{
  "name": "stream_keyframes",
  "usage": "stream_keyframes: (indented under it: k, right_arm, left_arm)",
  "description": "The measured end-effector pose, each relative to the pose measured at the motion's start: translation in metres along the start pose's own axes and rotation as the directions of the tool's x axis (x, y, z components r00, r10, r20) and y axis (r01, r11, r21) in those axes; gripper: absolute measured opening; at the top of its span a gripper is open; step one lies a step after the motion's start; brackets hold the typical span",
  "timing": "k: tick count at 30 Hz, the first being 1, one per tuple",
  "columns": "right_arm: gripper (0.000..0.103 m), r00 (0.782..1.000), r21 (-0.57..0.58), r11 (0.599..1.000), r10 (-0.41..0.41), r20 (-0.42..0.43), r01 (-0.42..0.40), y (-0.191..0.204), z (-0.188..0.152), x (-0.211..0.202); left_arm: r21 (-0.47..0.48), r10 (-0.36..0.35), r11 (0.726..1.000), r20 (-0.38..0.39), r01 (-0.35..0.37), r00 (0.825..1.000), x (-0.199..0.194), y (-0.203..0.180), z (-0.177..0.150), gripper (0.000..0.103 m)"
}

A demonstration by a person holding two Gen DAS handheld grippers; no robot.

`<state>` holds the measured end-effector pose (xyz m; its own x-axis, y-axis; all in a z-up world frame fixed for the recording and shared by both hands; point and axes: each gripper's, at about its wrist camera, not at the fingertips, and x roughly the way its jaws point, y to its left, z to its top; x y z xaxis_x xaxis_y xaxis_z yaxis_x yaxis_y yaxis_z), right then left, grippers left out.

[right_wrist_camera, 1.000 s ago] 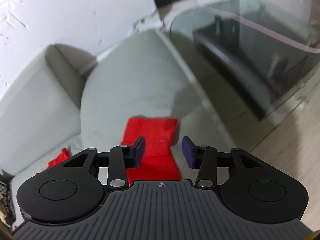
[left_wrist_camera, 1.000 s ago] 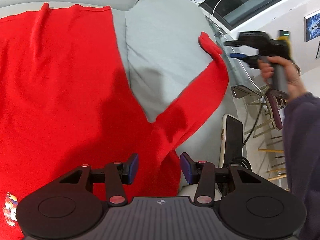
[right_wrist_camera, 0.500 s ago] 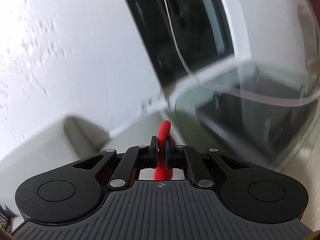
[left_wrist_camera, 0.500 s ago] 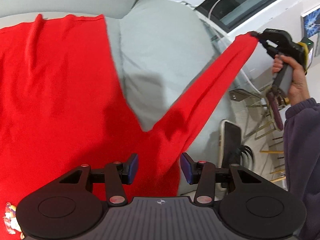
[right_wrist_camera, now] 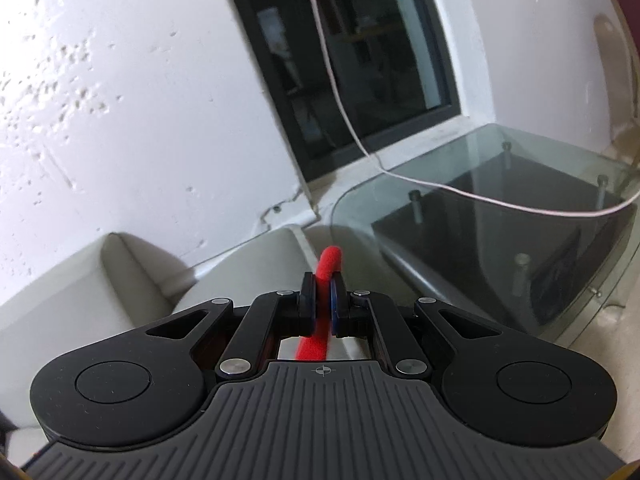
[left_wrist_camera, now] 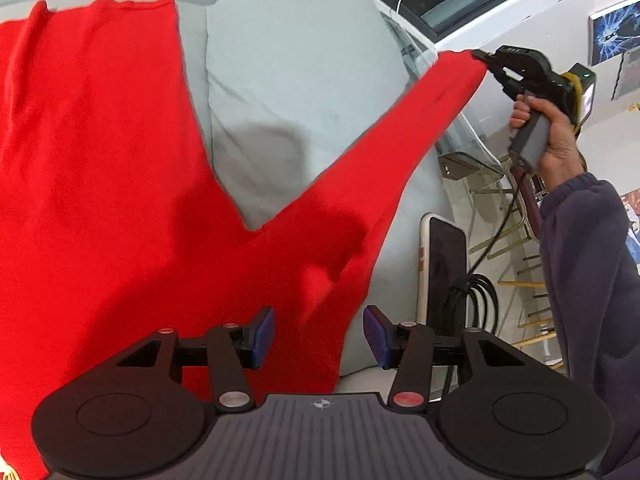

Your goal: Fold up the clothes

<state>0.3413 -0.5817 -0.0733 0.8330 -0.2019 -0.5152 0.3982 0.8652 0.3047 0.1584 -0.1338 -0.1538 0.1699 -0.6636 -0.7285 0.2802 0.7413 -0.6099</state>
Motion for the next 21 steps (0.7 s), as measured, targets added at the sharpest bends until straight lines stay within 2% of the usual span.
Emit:
stream_keyframes:
  k: [1,3,5,8,10,14,17,19,21]
  right_arm:
    - [0.009,1.0,0.008,1.0,-0.016,-0.004,0.016,-0.005,-0.005,0.006]
    - [0.032,0.988,0.058,0.989,-0.129,-0.089,0.134,-0.021,-0.016,0.025]
    - [0.035,0.971,0.113,0.973,-0.187,-0.146,0.204,-0.037,-0.025,0.024]
    - [0.036,0.972,0.125,0.969,-0.198,-0.127,0.214,-0.052,-0.036,-0.006]
    - [0.042,0.972,0.086,0.972,-0.209,-0.106,0.218,-0.045,-0.036,-0.041]
    - [0.052,0.984,0.014,0.989,-0.147,-0.105,0.149,-0.018,-0.048,-0.126]
    - [0.053,0.984,-0.033,0.998,-0.058,-0.171,0.053,0.006,-0.079,-0.18]
    - [0.053,0.972,-0.054,0.998,0.015,-0.233,-0.029,0.021,-0.105,-0.209]
    - [0.053,0.942,-0.031,0.994,0.092,-0.322,-0.108,0.032,-0.142,-0.232]
  left_arm:
    - [-0.004,0.01,1.0,-0.006,-0.01,1.0,0.001,0.001,-0.001,0.047]
    - [-0.006,0.029,1.0,-0.022,-0.029,0.999,0.001,0.001,-0.004,0.047]
    - [0.012,0.039,0.999,-0.03,-0.039,0.999,-0.007,-0.001,-0.011,0.047]
    - [0.048,0.062,0.997,-0.028,-0.06,0.998,-0.026,-0.004,-0.026,0.047]
    - [0.073,0.087,0.994,-0.017,-0.085,0.996,-0.044,-0.005,-0.04,0.047]
    - [0.118,0.15,0.981,0.016,-0.151,0.988,-0.081,-0.001,-0.079,0.049]
    - [0.133,0.23,0.964,0.025,-0.231,0.973,-0.099,0.007,-0.113,0.049]
    - [0.108,0.295,0.949,0.029,-0.296,0.955,-0.108,0.02,-0.137,0.049]
    - [0.054,0.344,0.937,0.037,-0.346,0.938,-0.116,0.033,-0.16,0.049]
